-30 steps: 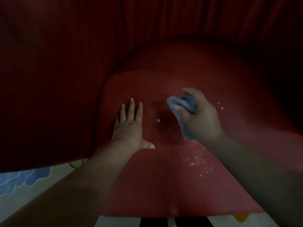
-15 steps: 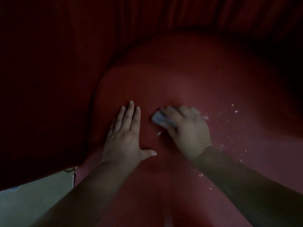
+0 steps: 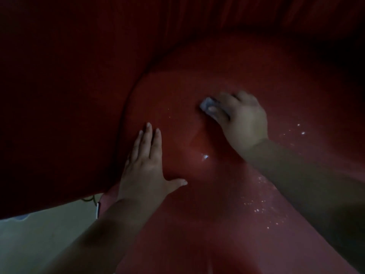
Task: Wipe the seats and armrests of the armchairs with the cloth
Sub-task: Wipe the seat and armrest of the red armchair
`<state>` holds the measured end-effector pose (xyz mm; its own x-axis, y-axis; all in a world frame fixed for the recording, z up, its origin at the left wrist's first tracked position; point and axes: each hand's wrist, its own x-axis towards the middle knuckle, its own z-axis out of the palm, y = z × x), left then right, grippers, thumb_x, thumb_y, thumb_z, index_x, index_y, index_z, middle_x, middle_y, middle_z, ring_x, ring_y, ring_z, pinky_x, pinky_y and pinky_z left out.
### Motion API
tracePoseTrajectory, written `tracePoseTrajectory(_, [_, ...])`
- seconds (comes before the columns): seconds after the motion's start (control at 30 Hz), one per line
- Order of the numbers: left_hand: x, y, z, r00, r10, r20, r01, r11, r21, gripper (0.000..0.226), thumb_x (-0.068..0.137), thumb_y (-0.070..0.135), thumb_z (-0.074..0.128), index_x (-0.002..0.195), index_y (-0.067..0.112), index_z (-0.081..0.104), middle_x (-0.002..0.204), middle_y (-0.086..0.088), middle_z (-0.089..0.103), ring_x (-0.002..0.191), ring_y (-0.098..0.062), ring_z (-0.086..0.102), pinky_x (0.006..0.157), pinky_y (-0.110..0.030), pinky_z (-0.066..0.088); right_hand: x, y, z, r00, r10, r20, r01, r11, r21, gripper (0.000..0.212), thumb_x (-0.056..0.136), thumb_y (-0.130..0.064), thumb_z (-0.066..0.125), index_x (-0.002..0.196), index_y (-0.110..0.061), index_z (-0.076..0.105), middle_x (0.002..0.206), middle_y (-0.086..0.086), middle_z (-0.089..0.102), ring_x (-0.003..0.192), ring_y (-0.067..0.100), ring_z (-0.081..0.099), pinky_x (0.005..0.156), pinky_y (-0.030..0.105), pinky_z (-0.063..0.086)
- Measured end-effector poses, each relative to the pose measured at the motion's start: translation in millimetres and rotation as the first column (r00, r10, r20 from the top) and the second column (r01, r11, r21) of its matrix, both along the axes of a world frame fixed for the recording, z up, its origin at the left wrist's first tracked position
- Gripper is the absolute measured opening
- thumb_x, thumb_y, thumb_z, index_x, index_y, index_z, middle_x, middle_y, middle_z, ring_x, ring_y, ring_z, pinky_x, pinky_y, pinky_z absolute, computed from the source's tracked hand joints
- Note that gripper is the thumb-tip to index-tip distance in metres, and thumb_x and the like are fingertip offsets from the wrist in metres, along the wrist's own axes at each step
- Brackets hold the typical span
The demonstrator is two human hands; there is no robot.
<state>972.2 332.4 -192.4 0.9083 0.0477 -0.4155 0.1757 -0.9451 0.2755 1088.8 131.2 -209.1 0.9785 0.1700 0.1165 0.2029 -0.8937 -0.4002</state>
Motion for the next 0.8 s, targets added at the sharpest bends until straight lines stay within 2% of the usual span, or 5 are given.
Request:
tracePoseTrajectory(0.23, [-0.9, 10.7, -3.5, 0.998, 0.064, 0.010, -0.063, 0.998, -0.030, 0.141, 0.052, 0.074, 0.072, 0.154, 0.020, -0.009, 0.161, 0.003, -0.018, 0.147, -0.012, -0.012, 0.117, -0.028, 0.004, 39.8, 80.6, -12.7, 0.995, -0.058, -0.080, 0.063, 0.996, 0.057, 0.038, 0.095, -0.045, 0.048, 0.126, -0.026, 0.059, 0.110, 0.009, 0.056, 0.107, 0.029, 0.050, 0.083, 0.033, 0.042])
tracePoseTrajectory(0.43, [-2.8, 13.9, -1.1, 0.998, 0.068, 0.005, -0.068, 0.997, -0.040, 0.138, 0.056, 0.074, 0.071, 0.153, 0.019, -0.011, 0.160, 0.005, -0.020, 0.146, -0.009, -0.016, 0.113, -0.023, -0.003, -26.9, 57.7, 4.9, 0.818, 0.562, -0.121, -0.568, 0.823, -0.023, 0.036, 0.092, -0.041, 0.056, 0.119, -0.019, 0.064, 0.098, 0.010, 0.059, 0.090, 0.031, 0.055, 0.069, 0.040, 0.048])
tracePoseTrajectory(0.57, [-7.8, 17.8, -0.3, 0.997, 0.076, 0.000, -0.076, 0.996, -0.039, 0.137, 0.058, 0.074, 0.070, 0.152, 0.020, -0.013, 0.159, 0.007, -0.021, 0.143, -0.005, -0.019, 0.113, -0.025, 0.000, 24.1, 47.0, 2.8, 0.977, 0.209, -0.045, -0.214, 0.965, -0.151, 0.039, 0.091, -0.045, 0.053, 0.113, -0.015, 0.064, 0.100, 0.016, 0.056, 0.095, 0.037, 0.052, 0.070, 0.040, 0.040])
tracePoseTrajectory(0.67, [-10.1, 17.3, -1.7, 0.997, 0.081, 0.010, -0.080, 0.996, -0.044, 0.136, 0.058, 0.074, 0.070, 0.153, 0.020, -0.011, 0.160, 0.007, -0.020, 0.142, -0.004, -0.020, 0.112, -0.025, 0.000, 49.3, 63.7, 1.2, 0.995, -0.071, -0.076, 0.066, 0.996, -0.057, 0.035, 0.093, -0.040, 0.050, 0.122, -0.024, 0.061, 0.109, 0.014, 0.055, 0.105, 0.036, 0.051, 0.077, 0.036, 0.039])
tracePoseTrajectory(0.8, [-11.4, 15.8, -0.6, 0.999, 0.049, 0.014, -0.048, 0.998, -0.037, 0.132, 0.060, 0.069, 0.073, 0.154, 0.017, -0.003, 0.162, 0.002, -0.014, 0.147, -0.012, -0.011, 0.116, -0.026, 0.003, -15.4, 62.5, 3.0, 0.959, 0.274, -0.079, -0.272, 0.962, 0.034, 0.034, 0.093, -0.040, 0.054, 0.113, -0.014, 0.065, 0.097, 0.012, 0.058, 0.091, 0.032, 0.057, 0.070, 0.039, 0.047])
